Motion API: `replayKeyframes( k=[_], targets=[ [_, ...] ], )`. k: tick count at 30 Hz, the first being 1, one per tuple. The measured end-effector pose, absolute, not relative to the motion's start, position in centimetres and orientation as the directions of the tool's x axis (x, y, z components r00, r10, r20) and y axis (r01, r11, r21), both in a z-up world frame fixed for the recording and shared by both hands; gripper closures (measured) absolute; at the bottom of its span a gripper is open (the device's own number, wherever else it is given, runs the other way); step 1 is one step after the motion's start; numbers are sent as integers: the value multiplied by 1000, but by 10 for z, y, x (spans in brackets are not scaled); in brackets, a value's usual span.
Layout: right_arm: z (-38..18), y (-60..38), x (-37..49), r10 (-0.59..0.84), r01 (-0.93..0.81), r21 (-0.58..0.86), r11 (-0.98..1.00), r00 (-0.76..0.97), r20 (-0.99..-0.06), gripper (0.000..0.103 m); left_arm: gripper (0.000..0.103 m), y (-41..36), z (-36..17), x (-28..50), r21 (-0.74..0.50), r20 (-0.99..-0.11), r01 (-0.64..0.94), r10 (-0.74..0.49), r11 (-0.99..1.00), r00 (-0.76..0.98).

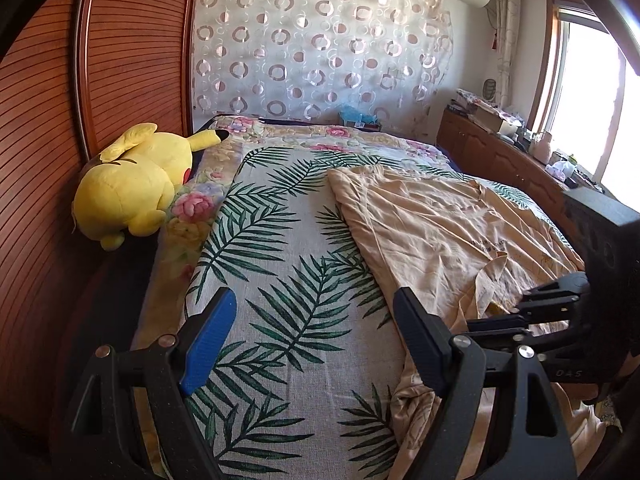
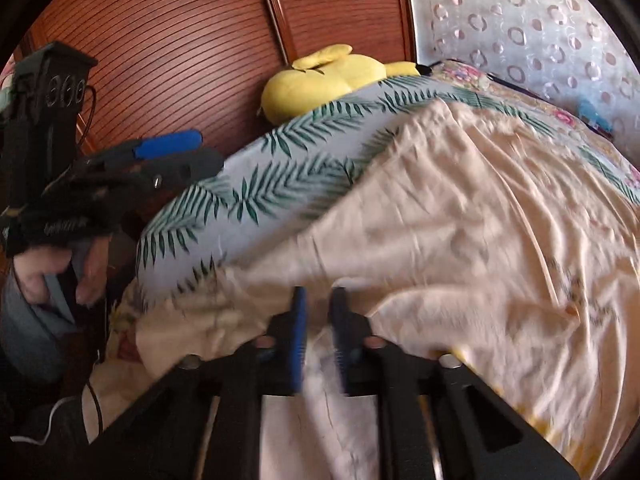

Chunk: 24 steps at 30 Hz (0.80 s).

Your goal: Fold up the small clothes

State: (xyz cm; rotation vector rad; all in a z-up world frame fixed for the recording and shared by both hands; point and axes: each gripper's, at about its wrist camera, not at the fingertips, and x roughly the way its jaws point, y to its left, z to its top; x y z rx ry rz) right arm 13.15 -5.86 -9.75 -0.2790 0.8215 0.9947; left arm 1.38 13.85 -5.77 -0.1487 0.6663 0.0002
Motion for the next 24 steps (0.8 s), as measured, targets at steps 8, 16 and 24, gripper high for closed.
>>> replayKeyframes(
  k=[8,16,24],
  targets=[
    [-100,-100,117,634,-795,159,586,327,-700,98,22,135,-60,13,-133,-621,-42,-50,990,782],
    [-89,-85,124,660,-764,189,616,370,-654,67,22,127,-54,10,-132,-619,-26,-62,991,783],
    [-107,-48,146,592,-739,143,659,391,-705,94,22,125,-57,8,-144,-626,-20,-75,989,776]
  ],
)
